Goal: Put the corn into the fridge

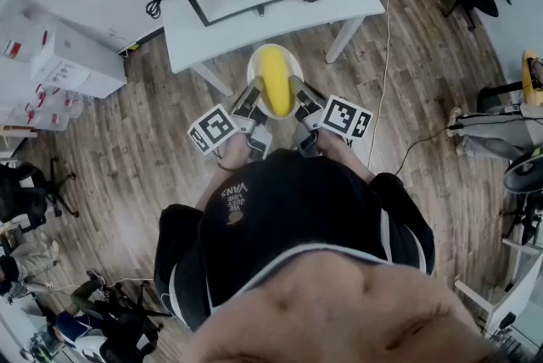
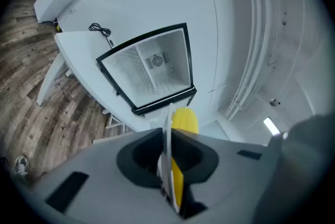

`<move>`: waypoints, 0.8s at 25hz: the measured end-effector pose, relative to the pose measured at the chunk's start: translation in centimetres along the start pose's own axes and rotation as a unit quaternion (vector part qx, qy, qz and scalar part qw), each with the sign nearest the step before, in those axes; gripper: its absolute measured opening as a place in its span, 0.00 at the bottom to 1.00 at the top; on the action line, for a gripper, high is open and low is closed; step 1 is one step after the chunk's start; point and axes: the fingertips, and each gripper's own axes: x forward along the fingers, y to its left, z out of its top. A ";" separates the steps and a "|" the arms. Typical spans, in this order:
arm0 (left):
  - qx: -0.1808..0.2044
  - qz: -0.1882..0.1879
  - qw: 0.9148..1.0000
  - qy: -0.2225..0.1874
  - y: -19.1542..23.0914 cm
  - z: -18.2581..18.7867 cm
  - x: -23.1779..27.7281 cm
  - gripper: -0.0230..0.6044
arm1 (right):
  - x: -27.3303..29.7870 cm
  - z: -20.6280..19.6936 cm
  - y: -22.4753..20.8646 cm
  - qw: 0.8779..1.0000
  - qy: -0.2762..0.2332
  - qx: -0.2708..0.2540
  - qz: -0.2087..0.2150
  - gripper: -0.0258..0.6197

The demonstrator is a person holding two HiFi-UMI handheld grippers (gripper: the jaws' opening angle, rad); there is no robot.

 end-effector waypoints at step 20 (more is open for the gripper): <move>0.000 -0.001 1.000 0.018 1.1 0.7 -0.6 0.10 | 0.8 -1.2 0.0 1.000 -0.008 0.016 -0.017 0.08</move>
